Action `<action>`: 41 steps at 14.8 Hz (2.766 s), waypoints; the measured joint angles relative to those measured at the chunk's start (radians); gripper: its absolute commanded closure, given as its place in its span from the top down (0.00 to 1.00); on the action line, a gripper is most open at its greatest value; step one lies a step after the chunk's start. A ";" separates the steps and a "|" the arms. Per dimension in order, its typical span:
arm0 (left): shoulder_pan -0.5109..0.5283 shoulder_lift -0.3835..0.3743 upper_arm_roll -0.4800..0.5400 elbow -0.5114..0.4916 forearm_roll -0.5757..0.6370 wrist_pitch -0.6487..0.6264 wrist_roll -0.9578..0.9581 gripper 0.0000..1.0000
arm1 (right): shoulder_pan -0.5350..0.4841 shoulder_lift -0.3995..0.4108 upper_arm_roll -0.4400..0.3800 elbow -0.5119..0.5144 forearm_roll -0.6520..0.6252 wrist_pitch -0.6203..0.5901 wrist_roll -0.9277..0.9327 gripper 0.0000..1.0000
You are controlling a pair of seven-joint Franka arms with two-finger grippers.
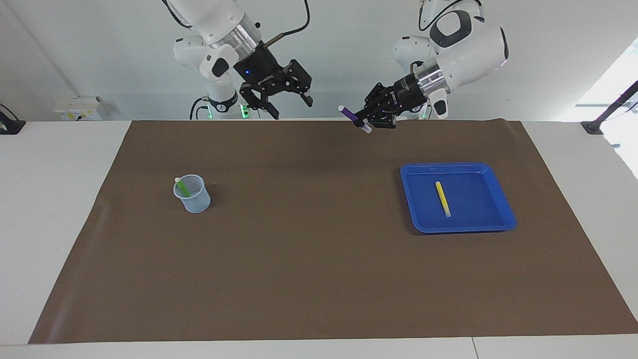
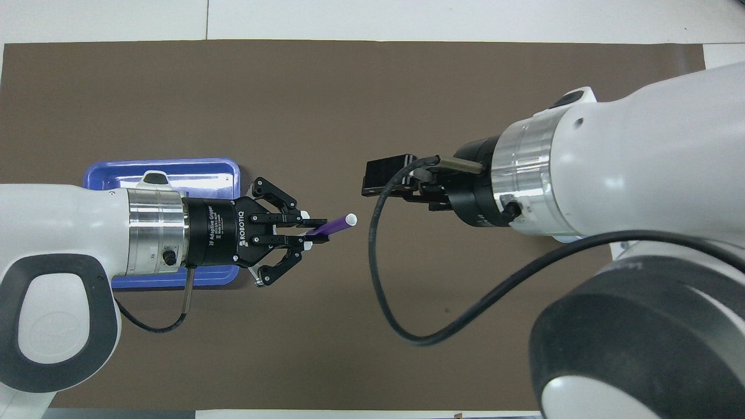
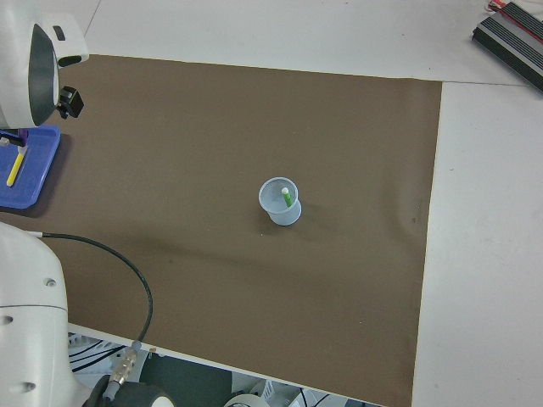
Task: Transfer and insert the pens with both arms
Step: 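Lift the purple pen with the left gripper while the right gripper approaches, then grasp the purple pen with the right gripper from the left gripper, then carry the purple pen to the cup while the left gripper lowers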
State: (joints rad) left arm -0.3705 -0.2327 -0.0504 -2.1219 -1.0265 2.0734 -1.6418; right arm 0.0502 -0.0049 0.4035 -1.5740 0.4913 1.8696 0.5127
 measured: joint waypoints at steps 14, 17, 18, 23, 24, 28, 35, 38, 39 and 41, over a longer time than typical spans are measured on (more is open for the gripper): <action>-0.002 -0.018 0.002 -0.023 -0.020 0.018 -0.002 0.00 | 0.013 0.080 0.128 -0.005 -0.123 0.065 0.001 0.39; -0.002 -0.018 0.002 -0.024 -0.020 0.020 -0.002 0.00 | 0.017 0.080 0.128 -0.005 -0.124 0.065 -0.002 0.00; -0.002 -0.018 0.002 -0.024 -0.020 0.021 -0.002 0.00 | 0.022 0.080 0.128 -0.005 -0.124 0.065 -0.002 0.00; -0.002 -0.018 0.002 -0.026 -0.025 0.030 -0.002 0.00 | 0.028 0.079 0.132 -0.002 -0.121 0.072 -0.001 0.00; -0.002 -0.019 0.003 -0.026 -0.027 0.031 -0.002 0.00 | 0.027 0.079 0.132 -0.001 -0.121 0.073 -0.001 0.00; -0.003 -0.020 0.003 -0.026 -0.033 0.033 -0.002 0.99 | 0.027 0.080 0.133 0.003 -0.121 0.073 -0.001 0.00; -0.003 -0.020 0.004 -0.029 -0.033 0.034 -0.002 1.00 | 0.018 0.090 0.067 -0.004 -0.231 0.071 -0.023 0.00; 0.000 -0.020 0.012 -0.031 -0.033 0.034 -0.002 1.00 | 0.016 0.086 -0.024 -0.052 -0.269 0.063 -0.189 0.00; 0.007 -0.020 0.016 -0.031 -0.033 0.034 -0.002 1.00 | 0.015 0.079 -0.053 -0.080 -0.293 0.061 -0.253 0.00; 0.032 -0.020 0.019 -0.032 -0.032 0.033 -0.002 1.00 | 0.013 0.055 -0.096 -0.140 -0.357 0.060 -0.335 0.00</action>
State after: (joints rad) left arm -0.3384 -0.2524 -0.0319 -2.1540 -1.0584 2.1060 -1.6442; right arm 0.0631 0.0504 0.3071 -1.7139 0.1342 1.9300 0.1774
